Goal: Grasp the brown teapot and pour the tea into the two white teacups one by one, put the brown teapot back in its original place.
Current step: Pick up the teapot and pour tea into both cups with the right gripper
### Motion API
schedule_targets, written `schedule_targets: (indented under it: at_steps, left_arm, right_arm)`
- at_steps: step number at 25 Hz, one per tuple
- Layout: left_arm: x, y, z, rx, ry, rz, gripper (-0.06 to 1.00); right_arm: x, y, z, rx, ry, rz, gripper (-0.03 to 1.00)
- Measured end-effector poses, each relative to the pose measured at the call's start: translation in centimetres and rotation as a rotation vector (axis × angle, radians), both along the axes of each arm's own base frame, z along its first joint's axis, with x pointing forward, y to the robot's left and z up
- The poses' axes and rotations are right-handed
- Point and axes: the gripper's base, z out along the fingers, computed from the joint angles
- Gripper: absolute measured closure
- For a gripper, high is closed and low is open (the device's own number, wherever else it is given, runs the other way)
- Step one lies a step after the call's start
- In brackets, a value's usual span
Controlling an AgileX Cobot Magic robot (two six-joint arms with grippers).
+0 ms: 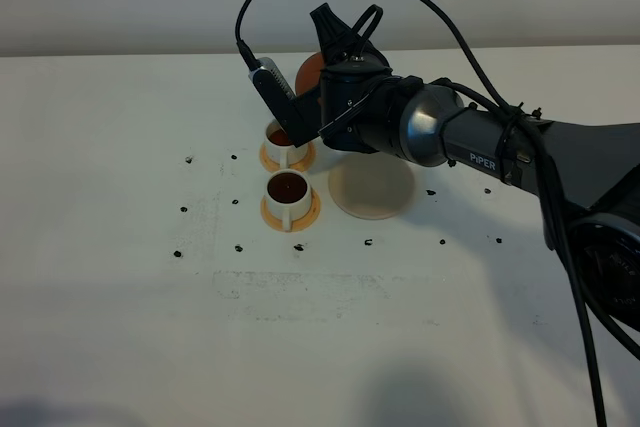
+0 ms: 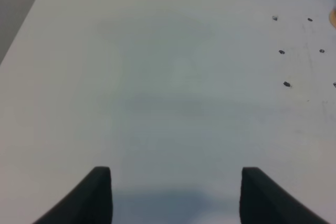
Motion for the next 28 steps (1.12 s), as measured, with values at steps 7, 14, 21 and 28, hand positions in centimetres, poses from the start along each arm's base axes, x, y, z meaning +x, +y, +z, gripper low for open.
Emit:
schedule_targets:
  at_steps: [7,14,21,28]
  left_arm:
    - [0.00,0.00,0.00,0.000,0.000,0.000,0.44]
    - [0.00,0.00,0.00,0.000,0.000,0.000,0.44]
    - [0.00,0.00,0.00,0.000,0.000,0.000,0.44]
    - [0.00,0.00,0.00,0.000,0.000,0.000,0.44]
  right_arm:
    - [0.01,0.01,0.01,-0.010,-0.001,0.007,0.84]
    - [0.01,0.03,0.01,-0.015,-0.001,0.013,0.84]
    - [0.00,0.11,0.01,-0.023,-0.001,0.029,0.84]
    - [0.01,0.11,0.01,-0.034,-0.001,0.036,0.84]
